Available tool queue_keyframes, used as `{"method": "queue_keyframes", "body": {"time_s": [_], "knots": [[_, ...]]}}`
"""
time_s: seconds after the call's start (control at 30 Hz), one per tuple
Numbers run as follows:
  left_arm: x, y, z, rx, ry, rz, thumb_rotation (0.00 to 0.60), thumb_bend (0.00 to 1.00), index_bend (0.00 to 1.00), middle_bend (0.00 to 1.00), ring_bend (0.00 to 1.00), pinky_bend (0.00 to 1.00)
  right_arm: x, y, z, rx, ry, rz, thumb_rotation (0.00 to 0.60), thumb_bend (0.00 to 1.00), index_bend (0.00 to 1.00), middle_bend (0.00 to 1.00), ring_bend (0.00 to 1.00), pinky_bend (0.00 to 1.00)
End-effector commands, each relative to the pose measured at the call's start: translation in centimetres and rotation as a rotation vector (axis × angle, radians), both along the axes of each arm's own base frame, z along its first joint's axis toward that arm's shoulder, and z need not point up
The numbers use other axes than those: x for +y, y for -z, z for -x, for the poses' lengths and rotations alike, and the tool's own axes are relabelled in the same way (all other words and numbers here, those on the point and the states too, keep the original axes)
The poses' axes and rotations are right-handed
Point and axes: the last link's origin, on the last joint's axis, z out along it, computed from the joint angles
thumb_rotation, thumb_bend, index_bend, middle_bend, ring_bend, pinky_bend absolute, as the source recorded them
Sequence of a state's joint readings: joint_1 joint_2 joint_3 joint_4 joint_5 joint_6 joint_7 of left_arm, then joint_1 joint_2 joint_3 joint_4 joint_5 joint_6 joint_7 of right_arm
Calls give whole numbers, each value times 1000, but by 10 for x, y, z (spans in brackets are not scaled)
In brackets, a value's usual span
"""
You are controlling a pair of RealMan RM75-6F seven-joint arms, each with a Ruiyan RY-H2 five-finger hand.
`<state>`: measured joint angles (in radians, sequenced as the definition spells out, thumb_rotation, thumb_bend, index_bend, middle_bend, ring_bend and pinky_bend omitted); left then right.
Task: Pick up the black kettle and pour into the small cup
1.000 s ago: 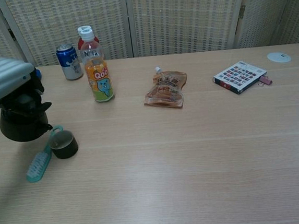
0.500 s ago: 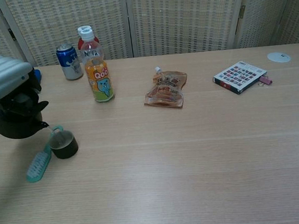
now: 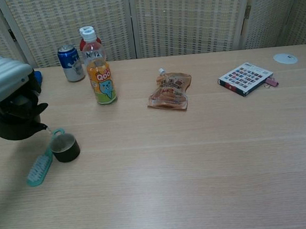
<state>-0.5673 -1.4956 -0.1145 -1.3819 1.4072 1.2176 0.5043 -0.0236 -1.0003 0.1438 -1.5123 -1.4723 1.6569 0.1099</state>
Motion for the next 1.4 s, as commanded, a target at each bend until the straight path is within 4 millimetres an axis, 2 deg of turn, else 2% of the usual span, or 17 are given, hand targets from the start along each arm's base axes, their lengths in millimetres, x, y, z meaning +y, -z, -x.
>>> {"method": "queue_keyframes", "body": {"time_s": [0.03, 1.4], "knots": [[0, 0, 0, 12, 9, -6, 531, 401, 1000, 1000, 1000, 500, 0, 0, 0, 0, 0, 0, 600, 186, 231, 317, 238, 218], [-5, 0, 1, 84, 63, -40, 533, 401, 1000, 1000, 1000, 501, 3, -1, 0, -5, -4, 8, 600, 187, 231, 317, 238, 218]]}}
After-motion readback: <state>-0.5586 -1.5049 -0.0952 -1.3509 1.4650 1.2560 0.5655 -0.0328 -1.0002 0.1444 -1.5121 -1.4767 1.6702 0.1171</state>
